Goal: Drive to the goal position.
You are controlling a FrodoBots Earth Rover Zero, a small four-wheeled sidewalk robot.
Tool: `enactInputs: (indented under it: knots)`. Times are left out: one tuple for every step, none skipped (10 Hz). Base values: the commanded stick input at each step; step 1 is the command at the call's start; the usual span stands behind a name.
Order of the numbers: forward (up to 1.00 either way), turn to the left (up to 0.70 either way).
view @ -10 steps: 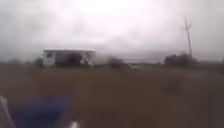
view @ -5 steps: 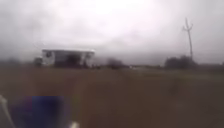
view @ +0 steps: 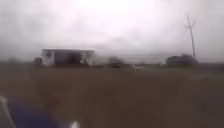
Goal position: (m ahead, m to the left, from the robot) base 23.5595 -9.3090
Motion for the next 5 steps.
enactInputs:
  knots:
    - [0.70,0.00]
    - [0.70,0.00]
    - [0.70,0.00]
    - [0.70,0.00]
    - [0.70,0.00]
